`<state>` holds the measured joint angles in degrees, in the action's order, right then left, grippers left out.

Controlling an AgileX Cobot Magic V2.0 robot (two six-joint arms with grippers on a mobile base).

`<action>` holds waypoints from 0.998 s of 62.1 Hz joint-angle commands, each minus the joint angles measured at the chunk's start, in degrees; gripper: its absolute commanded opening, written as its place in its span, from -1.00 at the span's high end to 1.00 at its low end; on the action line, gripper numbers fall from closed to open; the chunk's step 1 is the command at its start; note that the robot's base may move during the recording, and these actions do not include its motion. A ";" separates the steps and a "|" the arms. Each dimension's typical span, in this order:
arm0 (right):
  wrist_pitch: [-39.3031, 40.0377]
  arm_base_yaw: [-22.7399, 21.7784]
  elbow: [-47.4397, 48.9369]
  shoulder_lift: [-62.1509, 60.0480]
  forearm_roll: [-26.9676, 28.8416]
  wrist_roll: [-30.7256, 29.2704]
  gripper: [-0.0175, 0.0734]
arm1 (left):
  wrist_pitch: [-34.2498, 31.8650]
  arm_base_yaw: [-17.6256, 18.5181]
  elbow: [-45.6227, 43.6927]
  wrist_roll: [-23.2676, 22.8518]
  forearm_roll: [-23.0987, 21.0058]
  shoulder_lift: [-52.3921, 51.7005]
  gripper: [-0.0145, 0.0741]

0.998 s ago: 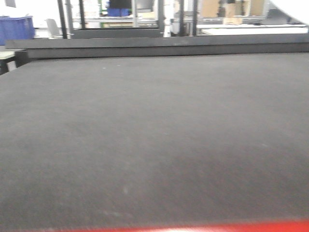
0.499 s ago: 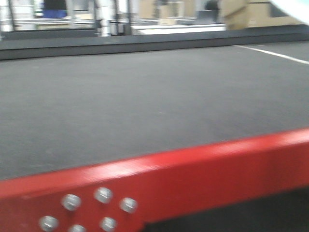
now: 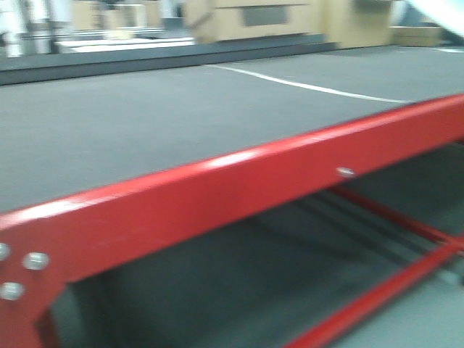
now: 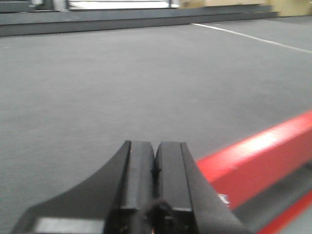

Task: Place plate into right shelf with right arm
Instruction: 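Drive the base to the shelf rack holding the plate in the right gripper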

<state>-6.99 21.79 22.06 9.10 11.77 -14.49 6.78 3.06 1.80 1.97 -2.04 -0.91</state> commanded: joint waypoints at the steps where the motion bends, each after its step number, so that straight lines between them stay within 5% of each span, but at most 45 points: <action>1: 5.96 -0.20 1.77 0.58 0.06 -0.42 0.47 | -4.92 -0.04 0.57 -0.16 -0.35 -0.36 0.78; 62: 5.96 -0.20 1.77 0.58 0.06 -0.42 0.47 | -4.92 -0.04 0.57 -0.16 -0.35 -0.36 0.78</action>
<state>-6.99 21.79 22.06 9.10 11.77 -14.49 6.78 3.06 1.80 1.97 -2.04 -0.91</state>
